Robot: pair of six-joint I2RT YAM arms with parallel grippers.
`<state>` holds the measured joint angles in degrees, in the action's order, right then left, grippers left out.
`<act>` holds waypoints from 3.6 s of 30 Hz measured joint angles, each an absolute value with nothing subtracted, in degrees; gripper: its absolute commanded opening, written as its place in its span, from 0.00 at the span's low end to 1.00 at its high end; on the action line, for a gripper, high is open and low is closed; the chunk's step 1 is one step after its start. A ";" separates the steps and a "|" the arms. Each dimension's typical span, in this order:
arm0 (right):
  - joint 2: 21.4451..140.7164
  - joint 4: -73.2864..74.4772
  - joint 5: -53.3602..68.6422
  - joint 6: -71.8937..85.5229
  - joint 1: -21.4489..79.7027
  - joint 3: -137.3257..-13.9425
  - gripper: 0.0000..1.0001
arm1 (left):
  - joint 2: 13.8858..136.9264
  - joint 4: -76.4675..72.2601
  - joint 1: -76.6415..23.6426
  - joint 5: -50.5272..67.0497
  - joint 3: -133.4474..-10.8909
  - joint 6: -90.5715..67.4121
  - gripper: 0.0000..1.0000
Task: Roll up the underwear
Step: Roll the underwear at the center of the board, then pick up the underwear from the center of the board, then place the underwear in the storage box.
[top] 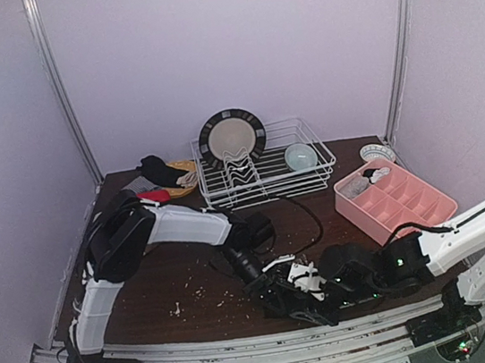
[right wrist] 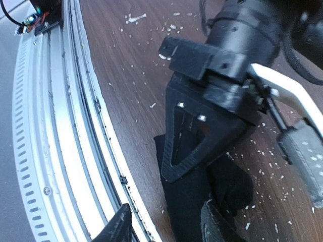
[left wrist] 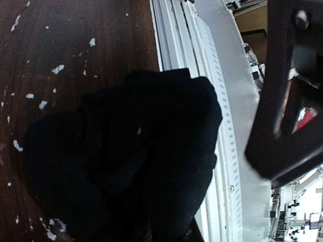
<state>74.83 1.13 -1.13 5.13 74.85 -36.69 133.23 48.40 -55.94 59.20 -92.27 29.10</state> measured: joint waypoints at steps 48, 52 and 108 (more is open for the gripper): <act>96.68 12.97 -2.44 1.19 71.70 -50.37 0.00 | 146.34 74.85 -52.21 67.81 -107.90 36.60 0.20; 95.83 11.46 -2.17 3.62 71.70 -49.01 0.00 | 143.90 73.23 -52.23 64.69 -106.67 35.57 0.97; 79.20 42.54 -34.92 45.65 22.13 -62.96 0.00 | 43.94 26.89 -40.60 -16.82 -37.47 -42.33 0.98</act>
<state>79.20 42.54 -34.92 45.65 22.13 -62.96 43.94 26.89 -40.60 -16.82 -37.47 -42.33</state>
